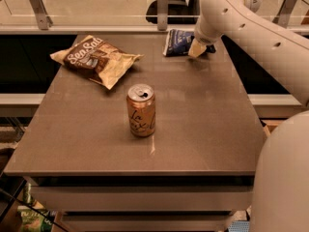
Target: Pick blue chip bag
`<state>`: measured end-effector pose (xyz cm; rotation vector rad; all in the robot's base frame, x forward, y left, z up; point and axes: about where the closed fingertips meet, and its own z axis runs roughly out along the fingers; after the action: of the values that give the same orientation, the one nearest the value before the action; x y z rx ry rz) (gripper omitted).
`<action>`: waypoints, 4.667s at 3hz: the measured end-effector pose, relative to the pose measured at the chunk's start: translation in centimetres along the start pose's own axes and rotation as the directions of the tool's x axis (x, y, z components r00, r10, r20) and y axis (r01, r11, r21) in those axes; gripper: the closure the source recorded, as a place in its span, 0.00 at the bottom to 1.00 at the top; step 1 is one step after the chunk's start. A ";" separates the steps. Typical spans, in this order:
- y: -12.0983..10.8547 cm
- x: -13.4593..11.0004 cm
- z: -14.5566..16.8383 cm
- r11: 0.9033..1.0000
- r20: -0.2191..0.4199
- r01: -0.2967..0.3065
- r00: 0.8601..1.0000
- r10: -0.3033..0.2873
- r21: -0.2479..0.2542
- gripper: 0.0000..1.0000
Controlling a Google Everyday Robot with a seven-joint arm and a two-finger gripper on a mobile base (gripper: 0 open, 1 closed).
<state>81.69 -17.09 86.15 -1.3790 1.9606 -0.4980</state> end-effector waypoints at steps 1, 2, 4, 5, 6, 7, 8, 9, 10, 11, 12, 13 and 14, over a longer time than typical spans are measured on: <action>0.2 0.0 0.2 1.000 -0.001 0.001 1.000 -0.001 -0.004 0.64; 0.4 0.0 0.4 1.000 -0.002 0.002 1.000 -0.002 -0.007 0.87; 0.6 0.0 0.7 1.000 -0.002 0.003 1.000 -0.003 -0.011 1.00; 0.6 0.0 0.7 1.000 -0.003 0.003 1.000 -0.003 -0.012 1.00; 0.6 0.0 0.7 1.000 -0.003 0.003 1.000 -0.003 -0.012 1.00; 0.6 0.0 0.7 1.000 -0.003 0.003 1.000 -0.003 -0.012 1.00; 0.6 0.0 0.7 1.000 -0.003 0.003 1.000 -0.003 -0.012 1.00; 0.6 0.0 0.7 1.000 -0.002 0.004 1.000 -0.004 -0.011 1.00; 0.6 0.0 0.7 1.000 -0.002 0.004 1.000 -0.004 -0.011 1.00; 0.6 0.0 0.7 1.000 -0.002 0.004 1.000 -0.004 -0.011 1.00; 0.6 0.0 0.7 1.000 -0.002 0.004 1.000 -0.004 -0.011 1.00; 0.6 0.0 0.7 1.000 -0.002 0.004 1.000 -0.004 -0.011 1.00; 0.6 0.0 0.7 1.000 -0.003 0.004 1.000 -0.004 -0.011 1.00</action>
Offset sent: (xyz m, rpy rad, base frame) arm 0.0003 0.0007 -0.0024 -0.0004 0.0032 0.0011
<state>81.78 -16.80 85.31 -1.3901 1.9662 -0.4914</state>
